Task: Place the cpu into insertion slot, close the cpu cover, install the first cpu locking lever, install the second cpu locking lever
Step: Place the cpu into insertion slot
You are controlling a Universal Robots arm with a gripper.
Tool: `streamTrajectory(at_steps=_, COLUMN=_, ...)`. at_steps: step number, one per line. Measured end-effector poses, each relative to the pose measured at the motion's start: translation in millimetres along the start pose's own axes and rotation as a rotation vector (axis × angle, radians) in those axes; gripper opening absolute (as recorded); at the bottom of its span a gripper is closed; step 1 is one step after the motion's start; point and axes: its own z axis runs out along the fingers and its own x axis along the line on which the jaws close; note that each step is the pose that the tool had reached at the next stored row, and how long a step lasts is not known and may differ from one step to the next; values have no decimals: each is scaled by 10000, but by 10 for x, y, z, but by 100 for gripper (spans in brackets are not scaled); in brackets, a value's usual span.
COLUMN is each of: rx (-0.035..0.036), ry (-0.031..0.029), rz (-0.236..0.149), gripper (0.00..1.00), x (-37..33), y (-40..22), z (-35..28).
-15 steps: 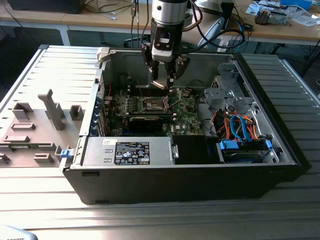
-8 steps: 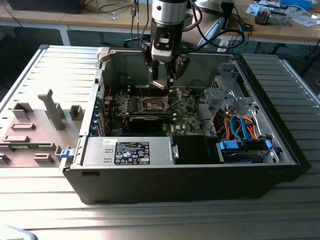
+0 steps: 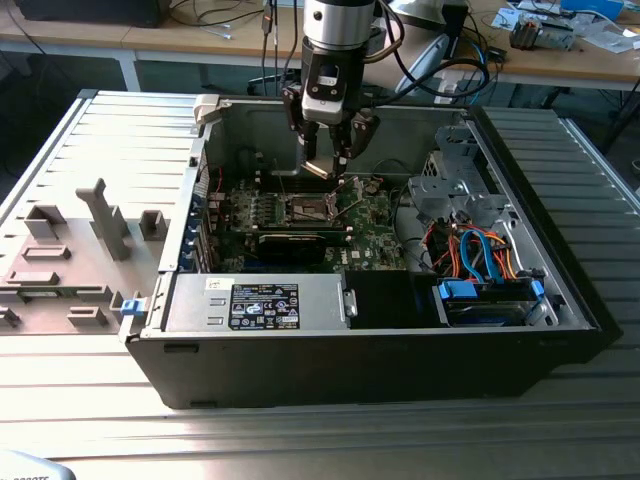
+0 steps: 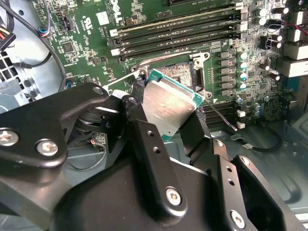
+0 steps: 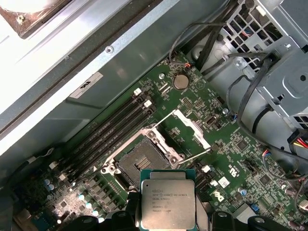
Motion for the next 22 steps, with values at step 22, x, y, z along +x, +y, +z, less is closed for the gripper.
streamTrajectory(at_steps=22, rx=60, ry=-33, rz=357, gripper=55, x=0, y=0, z=3)
